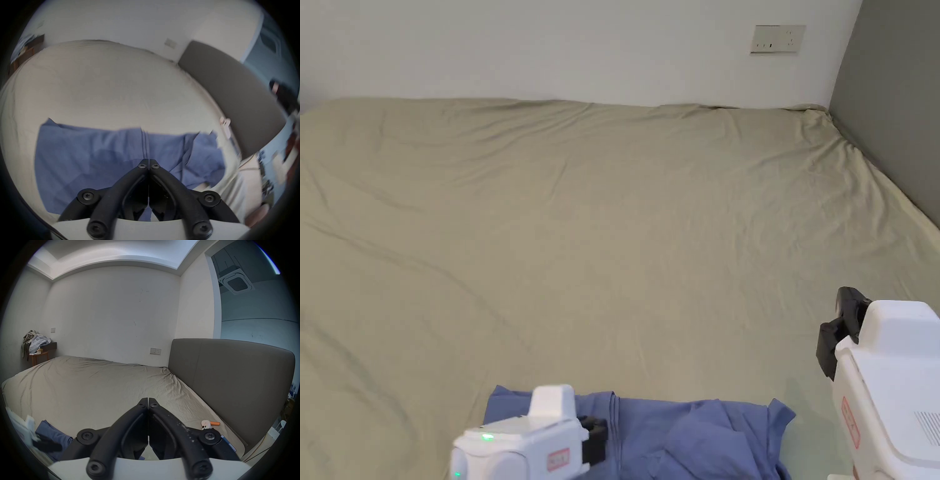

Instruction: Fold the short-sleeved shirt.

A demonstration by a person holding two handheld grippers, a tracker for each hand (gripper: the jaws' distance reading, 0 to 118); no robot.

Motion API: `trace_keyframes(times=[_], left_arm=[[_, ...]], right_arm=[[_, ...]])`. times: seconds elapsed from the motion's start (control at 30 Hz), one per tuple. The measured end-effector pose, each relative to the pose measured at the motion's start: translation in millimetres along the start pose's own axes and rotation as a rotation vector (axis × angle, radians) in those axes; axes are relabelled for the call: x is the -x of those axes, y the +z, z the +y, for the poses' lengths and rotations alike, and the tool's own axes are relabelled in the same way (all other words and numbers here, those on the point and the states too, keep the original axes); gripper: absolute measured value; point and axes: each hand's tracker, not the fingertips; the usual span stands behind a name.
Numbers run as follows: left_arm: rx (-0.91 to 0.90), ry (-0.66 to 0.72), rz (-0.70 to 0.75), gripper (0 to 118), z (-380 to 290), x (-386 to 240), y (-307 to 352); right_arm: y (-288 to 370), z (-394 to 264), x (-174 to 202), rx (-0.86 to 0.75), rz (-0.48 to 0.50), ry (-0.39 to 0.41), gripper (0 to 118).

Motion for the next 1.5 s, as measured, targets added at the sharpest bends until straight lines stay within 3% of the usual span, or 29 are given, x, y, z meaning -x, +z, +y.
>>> trace_keyframes(times=[0.13,0.23,0.3,0.37,0.4,0.43,0.6,0.63,0.67,0.7,0.77,0.83,0.93,1.27,1.5], left_arm=[[-0.043,0.107,-0.061,0,28.4,44.7,42.9],[-0.040,0.201,-0.042,6,37.2,86.2,59.6],[-0.047,0.261,-0.009,43,38.6,113.8,67.2],[0.024,0.296,-0.020,99,37.0,134.3,65.4],[0.043,0.320,-0.019,113,34.7,143.5,64.4],[0.047,0.324,-0.025,117,31.9,151.1,60.4],[0.103,0.376,-0.081,113,20.0,179.0,35.6],[0.114,0.378,-0.092,105,18.2,182.0,29.6],[0.094,0.381,-0.091,86,14.0,183.0,25.7],[0.088,0.383,-0.104,76,11.6,184.0,20.9],[0.080,0.377,-0.109,70,8.7,175.8,15.0],[0.099,0.338,-0.073,38,8.9,165.0,7.7],[0.106,0.265,-0.026,15,7.7,160.3,3.6],[0.023,0.181,0.046,7,23.2,147.2,61.3],[-0.026,0.152,0.255,7,41.6,164.3,115.5]], right_arm=[[-0.2,3.8,5.8,-0.007,0.013,0.005,2],[-1.6,5.0,9.7,-0.009,0.022,0.008,2],[-3.2,5.0,13.4,-0.007,0.027,0.010,2],[-5.4,4.9,16.2,-0.002,0.032,0.011,2],[-6.0,4.7,18.0,0.000,0.034,0.011,2],[-7.2,4.5,19.5,0.002,0.037,0.011,2],[-10.2,2.8,24.9,0.016,0.044,0.018,2],[-10.6,2.5,25.2,0.019,0.046,0.020,2],[-10.6,1.8,25.4,0.024,0.047,0.023,2],[-10.7,1.2,25.4,0.025,0.047,0.025,2],[-11.1,0.3,24.8,0.028,0.043,0.027,2],[-11.4,-0.2,23.5,0.032,0.038,0.027,2],[-11.3,0.0,21.3,0.034,0.033,0.019,2],[-8.9,7.3,21.3,0.009,0.045,0.010,2],[-4.8,8.0,23.9,-0.006,0.068,0.002,2]])
